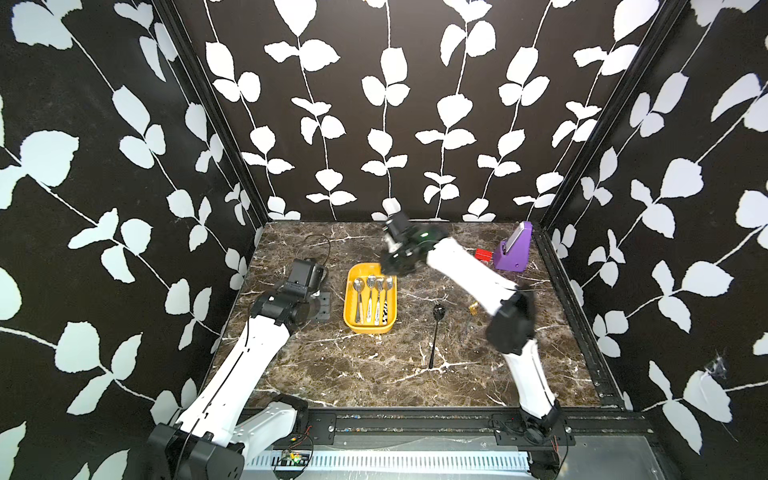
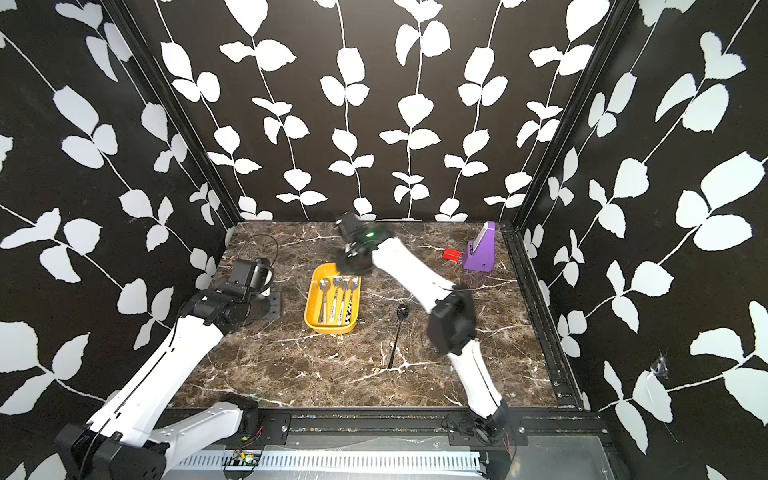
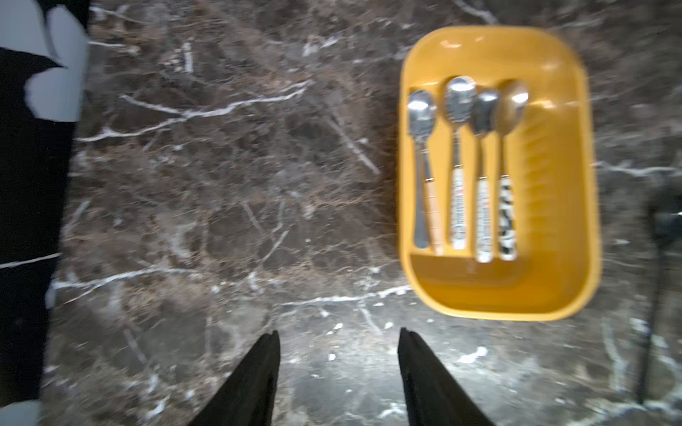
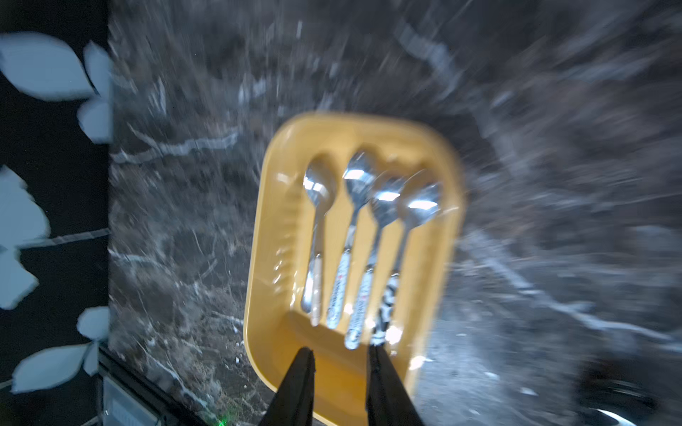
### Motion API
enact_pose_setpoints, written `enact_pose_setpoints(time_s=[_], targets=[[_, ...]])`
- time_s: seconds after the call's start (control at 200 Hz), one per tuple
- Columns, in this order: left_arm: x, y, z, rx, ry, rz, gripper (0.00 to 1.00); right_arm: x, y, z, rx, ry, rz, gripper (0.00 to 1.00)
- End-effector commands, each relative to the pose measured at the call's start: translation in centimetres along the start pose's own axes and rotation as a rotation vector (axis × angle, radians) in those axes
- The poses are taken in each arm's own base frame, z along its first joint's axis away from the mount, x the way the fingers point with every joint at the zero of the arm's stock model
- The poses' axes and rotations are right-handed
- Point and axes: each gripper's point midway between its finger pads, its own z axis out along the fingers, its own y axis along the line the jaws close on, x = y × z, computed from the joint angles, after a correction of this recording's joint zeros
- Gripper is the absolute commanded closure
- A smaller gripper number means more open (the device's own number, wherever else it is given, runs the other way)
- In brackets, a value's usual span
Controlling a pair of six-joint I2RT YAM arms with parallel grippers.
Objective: Put the spoon into the storage box
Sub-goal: Place the spoon in the storage box, then pick up the spoon from the center of the board.
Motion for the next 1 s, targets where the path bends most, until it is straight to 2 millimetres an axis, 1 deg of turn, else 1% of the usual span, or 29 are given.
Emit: enact_pose_setpoints(time_s=[0.0, 0.045, 0.08, 0.1, 0.15, 0.175, 0.19, 0.215, 0.245, 0.255, 0.28, 0.305, 0.31, 0.325, 0.38, 0.39, 0.405, 0.445, 0.525, 0.625, 0.69, 0.745, 0.81, 0.895, 0.995], targets=[[-1.6, -3.5, -0.5, 0.147, -0.022, -0.019, 0.44, -1.1, -6.4, -1.3, 0.094, -0.069, 0.027, 0.71], [-1.8, -5.0, -0.5, 0.165, -0.02, 0.013, 0.45, -1.5, -9.0, -2.5, 0.107, -0.104, 0.071, 0.71], [-1.9, -6.2, -0.4, 0.17, -0.014, 0.041, 0.45, -1.1, -11.5, -3.0, 0.133, -0.112, 0.107, 0.71], [-2.1, -6.8, -0.4, 0.169, -0.013, 0.056, 0.45, -1.0, -12.5, -3.3, 0.141, -0.117, 0.125, 0.71], [-1.9, -8.6, 0.1, 0.189, 0.013, 0.086, 0.45, -0.2, -16.0, -3.9, 0.185, -0.119, 0.176, 0.71], [-1.9, -9.6, 0.2, 0.202, 0.025, 0.097, 0.45, 0.2, -17.3, -4.3, 0.193, -0.123, 0.197, 0.71], [-1.8, -10.2, 0.6, 0.205, 0.036, 0.103, 0.46, 0.7, -18.4, -4.3, 0.209, -0.117, 0.21, 0.71], [-1.9, -11.1, 0.8, 0.216, 0.044, 0.114, 0.46, 1.1, -19.6, -4.6, 0.219, -0.122, 0.229, 0.71], [-1.5, -12.6, 1.1, 0.23, 0.059, 0.148, 0.46, 1.8, -21.4, -4.8, 0.239, -0.119, 0.255, 0.71], [-1.4, -13.0, 1.2, 0.233, 0.063, 0.161, 0.46, 1.9, -21.7, -5.0, 0.244, -0.124, 0.259, 0.71], [-1.1, -14.0, 1.6, 0.234, 0.074, 0.183, 0.46, 2.6, -23.2, -5.1, 0.26, -0.123, 0.283, 0.71], [-1.1, -14.8, 1.9, 0.233, 0.08, 0.199, 0.46, 2.7, -24.1, -5.5, 0.262, -0.136, 0.301, 0.71], [-1.2, -14.9, 2.0, 0.23, 0.08, 0.2, 0.46, 3.1, -24.4, -5.3, 0.267, -0.13, 0.307, 0.71], [-0.7, -16.1, 1.9, 0.244, 0.088, 0.229, 0.46, 3.9, -25.5, -5.2, 0.282, -0.119, 0.325, 0.71], [0.2, -18.5, 2.7, 0.261, 0.121, 0.27, 0.47, 5.5, -28.2, -4.9, 0.306, -0.099, 0.385, 0.71], [0.4, -18.9, 2.9, 0.263, 0.129, 0.274, 0.47, 5.5, -28.2, -5.6, 0.301, -0.115, 0.387, 0.71], [0.6, -19.5, 3.1, 0.266, 0.138, 0.283, 0.47, 5.7, -28.6, -5.8, 0.301, -0.124, 0.399, 0.71], [1.3, -21.1, 3.8, 0.271, 0.166, 0.307, 0.47, 6.7, -30.0, -5.7, 0.311, -0.119, 0.429, 0.71], [2.7, -23.7, 5.1, 0.257, 0.227, 0.363, 0.48, 8.2, -31.8, -5.7, 0.339, -0.116, 0.46, 0.71], [4.8, -26.6, 7.0, 0.264, 0.319, 0.41, 0.5, 9.6, -33.0, -5.3, 0.357, -0.103, 0.476, 0.71], [6.0, -28.3, 7.8, 0.276, 0.362, 0.445, 0.51, 10.2, -33.5, -5.1, 0.362, -0.093, 0.481, 0.71], [7.0, -29.1, 8.4, 0.263, 0.393, 0.48, 0.51, 10.4, -33.8, -5.1, 0.366, -0.092, 0.484, 0.71], [7.7, -29.8, 9.1, 0.253, 0.417, 0.499, 0.52, 10.7, -34.0, -5.2, 0.37, -0.092, 0.484, 0.71], [8.8, -30.3, 10.0, 0.255, 0.45, 0.506, 0.53, 10.8, -34.1, -5.3, 0.369, -0.095, 0.485, 0.71], [9.4, -30.6, 10.8, 0.249, 0.459, 0.512, 0.53, 10.7, -34.0, -5.3, 0.361, -0.097, 0.486, 0.71]])
